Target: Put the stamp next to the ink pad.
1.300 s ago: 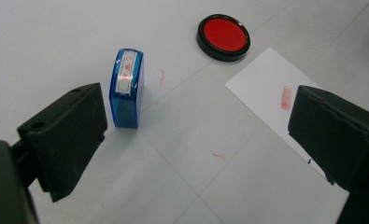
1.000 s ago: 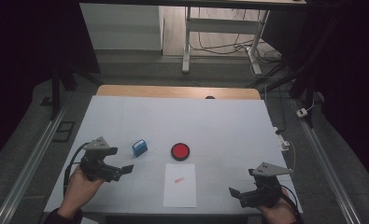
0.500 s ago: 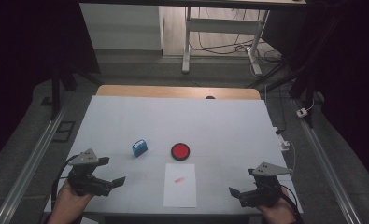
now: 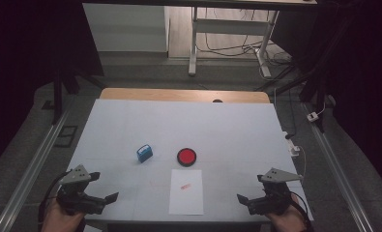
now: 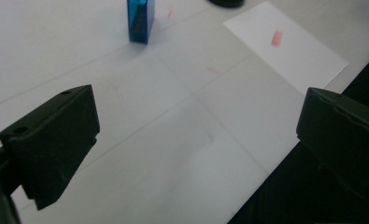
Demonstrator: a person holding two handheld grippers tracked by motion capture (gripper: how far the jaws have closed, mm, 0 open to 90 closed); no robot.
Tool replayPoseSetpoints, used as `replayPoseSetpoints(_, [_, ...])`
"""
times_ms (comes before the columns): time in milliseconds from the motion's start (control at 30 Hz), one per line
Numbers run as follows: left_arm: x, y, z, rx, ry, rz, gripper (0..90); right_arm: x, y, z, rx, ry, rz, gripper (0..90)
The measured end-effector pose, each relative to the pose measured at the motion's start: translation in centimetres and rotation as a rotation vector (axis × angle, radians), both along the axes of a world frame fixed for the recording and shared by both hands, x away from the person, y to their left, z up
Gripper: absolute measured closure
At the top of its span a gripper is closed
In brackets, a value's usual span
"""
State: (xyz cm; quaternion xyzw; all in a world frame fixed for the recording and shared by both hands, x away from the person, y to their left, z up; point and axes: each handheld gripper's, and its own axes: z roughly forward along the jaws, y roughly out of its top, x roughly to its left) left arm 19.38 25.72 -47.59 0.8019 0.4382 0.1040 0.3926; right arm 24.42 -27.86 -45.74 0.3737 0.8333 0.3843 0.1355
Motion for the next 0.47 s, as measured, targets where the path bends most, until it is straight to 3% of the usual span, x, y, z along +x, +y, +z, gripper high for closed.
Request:
replayPoseSetpoints(133, [-0.4, 0.5, -0.1, 0.018, 0.004, 0.022, 0.0, 0.0, 0.0, 0.0, -0.004, 0.001, -0.001, 0.0])
replayPoseSetpoints(267, [-0.8, 0.8, -0.3, 0.067, 0.02, 0.055, 0.4, 0.0, 0.1, 0.0, -0.008, 0.002, 0.001, 0.0])
replayPoseSetpoints(467, [-0.7, 1.1, -0.3, 0.039, 0.033, 0.055, 0.5, 0.0, 0.2, -0.1, -0.016, 0.005, 0.002, 0.0])
